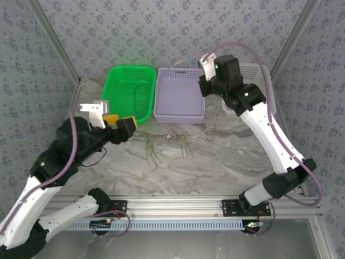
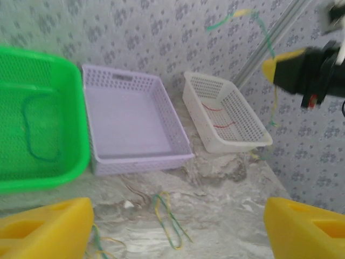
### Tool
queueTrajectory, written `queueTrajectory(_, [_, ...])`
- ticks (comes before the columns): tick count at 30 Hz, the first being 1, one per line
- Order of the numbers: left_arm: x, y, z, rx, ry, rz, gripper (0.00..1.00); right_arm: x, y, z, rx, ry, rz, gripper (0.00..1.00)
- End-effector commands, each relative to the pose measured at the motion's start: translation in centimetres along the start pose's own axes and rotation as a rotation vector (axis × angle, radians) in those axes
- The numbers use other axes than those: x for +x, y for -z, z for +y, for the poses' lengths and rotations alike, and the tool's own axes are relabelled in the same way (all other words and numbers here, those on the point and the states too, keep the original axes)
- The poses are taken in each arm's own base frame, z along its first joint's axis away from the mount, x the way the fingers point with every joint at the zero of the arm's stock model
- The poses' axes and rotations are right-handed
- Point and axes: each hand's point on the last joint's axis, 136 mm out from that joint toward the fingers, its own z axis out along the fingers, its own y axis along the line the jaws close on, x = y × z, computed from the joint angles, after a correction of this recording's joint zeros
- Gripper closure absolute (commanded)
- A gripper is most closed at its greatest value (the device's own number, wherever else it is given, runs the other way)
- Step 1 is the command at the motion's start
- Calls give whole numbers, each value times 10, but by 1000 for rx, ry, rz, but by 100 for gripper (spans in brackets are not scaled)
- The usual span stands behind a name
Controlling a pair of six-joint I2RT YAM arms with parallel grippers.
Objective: Untangle the cables
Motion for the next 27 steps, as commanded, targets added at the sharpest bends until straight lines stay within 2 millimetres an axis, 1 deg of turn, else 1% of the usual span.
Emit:
queueTrajectory(1, [23, -23, -2, 62, 126, 25, 19, -37, -14, 10, -190, -296, -108, 100])
queueTrajectory(2, [30, -27, -1, 66, 138, 36, 19, -45, -19, 7, -214, -324, -132, 100])
queueTrajectory(5, [42, -33, 5, 52, 149, 61, 20, -70, -31, -1, -263, -411, -177, 100])
queueTrajectory(8, [46, -34, 10, 33, 137, 66, 20, -88, -46, -2, -302, -465, -194, 100])
queueTrajectory(11, [47, -35, 12, 21, 117, 69, 20, -92, -74, -2, -314, -507, -179, 100])
queueTrajectory(12, [48, -36, 13, 14, 109, 76, 20, -89, -87, -1, -322, -519, -165, 100])
queueTrajectory(15, [53, -41, 15, 4, 96, 98, 21, -84, -117, 3, -344, -542, -144, 100])
queueTrajectory(19, [64, -49, 19, -5, 87, 122, 21, -61, -161, 5, -355, -567, -94, 100])
queueTrajectory(22, [74, -56, 23, -14, 82, 144, 21, -36, -194, 0, -343, -580, -40, 100])
queueTrajectory(24, [80, -61, 26, -26, 81, 166, 22, -11, -214, -2, -334, -595, 32, 100])
queueTrajectory(27, [88, -67, 30, -44, 71, 193, 22, 27, -237, -2, -300, -589, 136, 100])
